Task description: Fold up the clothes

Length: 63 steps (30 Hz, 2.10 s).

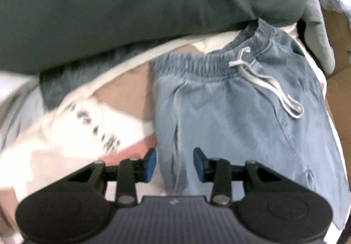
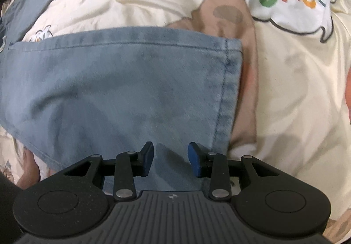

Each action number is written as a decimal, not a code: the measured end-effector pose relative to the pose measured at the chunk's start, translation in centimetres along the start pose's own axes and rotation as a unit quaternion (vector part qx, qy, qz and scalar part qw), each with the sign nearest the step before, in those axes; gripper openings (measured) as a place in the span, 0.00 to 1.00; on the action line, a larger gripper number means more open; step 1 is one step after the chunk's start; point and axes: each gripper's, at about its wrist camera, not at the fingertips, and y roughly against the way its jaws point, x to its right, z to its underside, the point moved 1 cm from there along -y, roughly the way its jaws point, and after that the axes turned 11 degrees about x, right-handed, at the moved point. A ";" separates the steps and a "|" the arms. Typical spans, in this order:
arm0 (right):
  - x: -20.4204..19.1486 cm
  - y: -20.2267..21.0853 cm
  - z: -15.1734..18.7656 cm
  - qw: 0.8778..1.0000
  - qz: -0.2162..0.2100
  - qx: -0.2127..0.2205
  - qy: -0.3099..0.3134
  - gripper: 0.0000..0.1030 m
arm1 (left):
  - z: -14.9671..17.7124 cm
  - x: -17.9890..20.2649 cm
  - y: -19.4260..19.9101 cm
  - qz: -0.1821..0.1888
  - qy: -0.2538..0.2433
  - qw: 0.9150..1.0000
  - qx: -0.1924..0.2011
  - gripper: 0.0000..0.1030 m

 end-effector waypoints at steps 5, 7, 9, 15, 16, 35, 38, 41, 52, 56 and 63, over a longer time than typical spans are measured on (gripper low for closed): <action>1.8 0.4 1.3 1.000 0.006 -0.004 -0.017 0.41 | 2.5 -0.7 -0.1 0.015 0.039 0.999 -0.015 0.40; 2.2 0.5 1.7 1.000 0.008 -0.004 -0.026 0.41 | 3.5 -0.6 -0.5 0.011 0.049 0.999 -0.021 0.39; 2.4 0.7 2.0 0.999 0.009 -0.005 -0.035 0.41 | 4.3 -0.5 -0.9 0.011 0.056 0.998 -0.028 0.39; 2.0 1.0 2.2 1.000 0.003 -0.014 -0.026 0.43 | 6.2 -0.2 -1.8 0.011 0.069 0.997 -0.032 0.34; 1.9 1.0 2.2 1.000 0.004 -0.015 -0.025 0.45 | 6.3 -0.3 -1.9 0.012 0.071 0.997 -0.032 0.32; 1.7 1.8 3.7 0.999 0.013 -0.017 -0.035 0.46 | 9.7 -1.0 -1.2 0.060 0.161 0.984 -0.055 0.25; 1.6 2.0 3.6 0.999 0.011 -0.018 -0.032 0.46 | 10.6 -1.8 -1.2 0.075 0.196 0.977 -0.045 0.29; 1.4 2.4 3.3 0.999 0.010 -0.014 -0.031 0.46 | 10.5 -1.8 -1.4 0.086 0.217 0.972 -0.037 0.33; 2.2 3.3 3.3 0.997 0.004 0.010 -0.074 0.46 | 10.0 -0.3 0.1 0.183 0.247 0.952 0.004 0.36; 2.4 3.1 3.9 0.997 0.003 0.005 -0.079 0.46 | 10.4 -1.0 0.8 0.183 0.247 0.951 0.005 0.36; 2.6 3.0 4.6 0.997 0.003 -0.001 -0.081 0.46 | 10.5 -0.8 -0.2 0.189 0.247 0.950 0.004 0.14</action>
